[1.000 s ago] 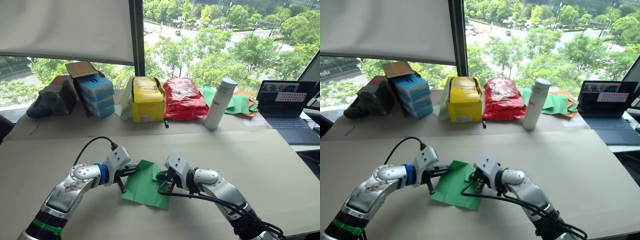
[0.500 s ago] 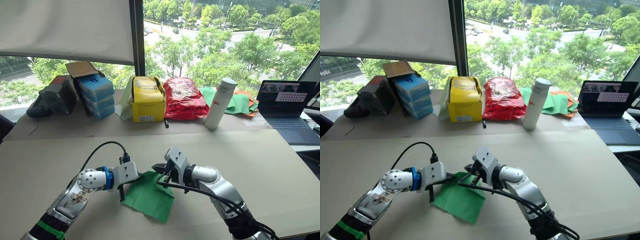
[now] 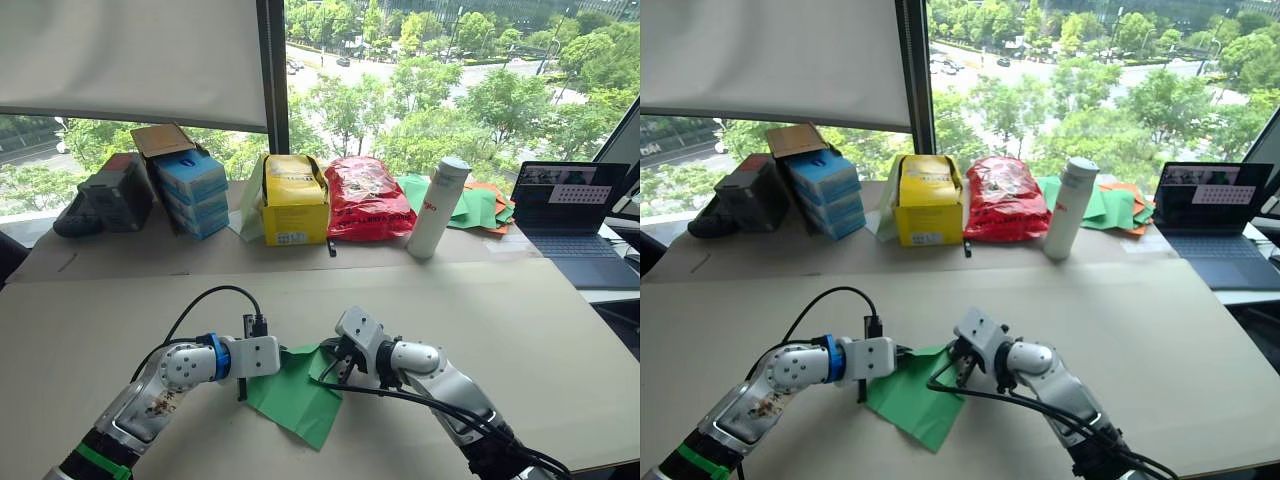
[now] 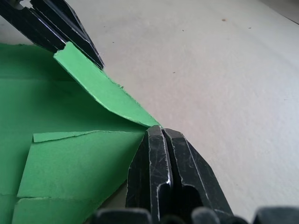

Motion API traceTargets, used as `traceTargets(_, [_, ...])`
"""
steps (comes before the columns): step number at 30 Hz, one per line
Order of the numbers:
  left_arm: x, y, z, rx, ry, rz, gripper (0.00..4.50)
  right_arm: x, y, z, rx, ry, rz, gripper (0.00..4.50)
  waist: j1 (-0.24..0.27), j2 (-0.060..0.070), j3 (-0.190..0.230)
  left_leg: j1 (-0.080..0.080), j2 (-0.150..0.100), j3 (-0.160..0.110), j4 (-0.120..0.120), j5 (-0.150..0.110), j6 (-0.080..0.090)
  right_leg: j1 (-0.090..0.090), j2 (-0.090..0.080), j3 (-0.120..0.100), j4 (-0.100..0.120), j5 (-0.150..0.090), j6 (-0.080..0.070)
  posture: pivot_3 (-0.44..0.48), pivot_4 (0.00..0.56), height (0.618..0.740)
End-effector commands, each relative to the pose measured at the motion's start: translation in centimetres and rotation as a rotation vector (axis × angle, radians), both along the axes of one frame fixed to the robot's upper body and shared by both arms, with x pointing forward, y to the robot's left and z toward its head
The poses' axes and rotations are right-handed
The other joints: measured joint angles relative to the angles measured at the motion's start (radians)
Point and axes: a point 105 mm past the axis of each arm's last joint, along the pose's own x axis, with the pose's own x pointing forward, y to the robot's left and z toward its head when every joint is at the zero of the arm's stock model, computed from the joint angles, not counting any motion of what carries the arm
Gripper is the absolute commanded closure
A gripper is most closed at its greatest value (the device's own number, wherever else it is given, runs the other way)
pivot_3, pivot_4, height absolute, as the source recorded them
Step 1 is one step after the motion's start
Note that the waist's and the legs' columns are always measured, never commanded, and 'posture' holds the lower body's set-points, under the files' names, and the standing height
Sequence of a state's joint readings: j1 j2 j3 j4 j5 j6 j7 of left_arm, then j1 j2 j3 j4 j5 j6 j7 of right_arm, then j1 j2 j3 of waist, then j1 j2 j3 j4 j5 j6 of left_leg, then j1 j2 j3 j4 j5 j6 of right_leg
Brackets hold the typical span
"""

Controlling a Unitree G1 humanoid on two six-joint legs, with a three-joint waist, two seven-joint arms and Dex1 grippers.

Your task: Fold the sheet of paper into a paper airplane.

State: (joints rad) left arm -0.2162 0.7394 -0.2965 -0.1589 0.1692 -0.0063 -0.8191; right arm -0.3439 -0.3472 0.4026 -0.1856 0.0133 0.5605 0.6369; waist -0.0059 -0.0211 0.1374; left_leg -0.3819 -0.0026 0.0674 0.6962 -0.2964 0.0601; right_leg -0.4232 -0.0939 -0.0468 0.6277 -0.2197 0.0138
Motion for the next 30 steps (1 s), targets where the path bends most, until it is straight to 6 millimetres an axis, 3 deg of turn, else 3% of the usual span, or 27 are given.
traceTargets(1, [-0.2,0.1,-0.1,0.017,-0.006,-0.017,4.45,-0.4,0.1,-1.0,-0.025,0.03,0.006,4.5,0.0,0.0,0.0,0.0,0.0,0.0,0.0,0.0,0.0,0.0,0.0,0.0,0.0,0.0,0.0,0.0,0.15,0.74])
traceTargets(6, [-0.2,0.2,0.2,0.015,-0.006,-0.029,4.45,-0.4,0.4,-1.1,-0.036,0.032,0.012,4.5,-0.001,0.0,0.0,0.0,0.0,0.0,0.0,0.0,0.0,0.0,0.0,0.0,0.0,0.0,0.0,0.0,0.15,0.74])
traceTargets(9, [-0.1,0.2,0.2,0.023,-0.012,-0.033,3.7,0.0,0.5,-0.4,-0.006,0.018,-0.005,4.5,-0.003,0.0,0.0,0.0,0.0,0.0,0.0,0.0,0.0,0.0,0.0,0.0,0.0,0.0,0.0,0.0,0.15,0.74])
traceTargets(12, [-0.2,0.2,-0.1,0.036,-0.002,-0.041,2.8,0.8,0.5,1.7,0.067,-0.033,-0.03,4.5,-0.005,0.0,0.0,0.0,0.0,0.0,0.0,0.0,0.0,0.0,0.0,0.0,0.0,0.0,0.0,0.0,0.15,0.74])
traceTargets(17, [-0.5,0.1,-0.5,0.043,0.012,-0.053,2.8,0.3,1.8,4.2,0.166,-0.082,0.022,4.5,-0.005,0.0,0.0,-0.001,0.0,0.0,0.0,0.0,0.0,-0.001,0.0,0.0,0.0,0.0,0.0,0.0,0.15,0.74])
traceTargets(26, [-0.9,-0.1,-0.8,0.046,0.026,-0.067,2.8,0.0,1.5,-0.3,-0.007,0.03,-0.009,4.5,-0.006,0.0,0.0,-0.001,0.0,0.0,0.0,0.0,0.0,-0.001,0.0,0.0,0.0,0.0,0.0,0.0,0.15,0.74])
traceTargets(30, [-0.9,-0.1,-0.7,0.045,0.023,-0.066,2.8,-0.2,1.1,-1.2,-0.04,0.068,-0.019,4.5,-0.006,0.0,0.0,0.0,0.0,0.0,0.0,0.0,0.0,0.0,0.001,0.0,0.0,0.0,0.0,0.0,0.15,0.74])
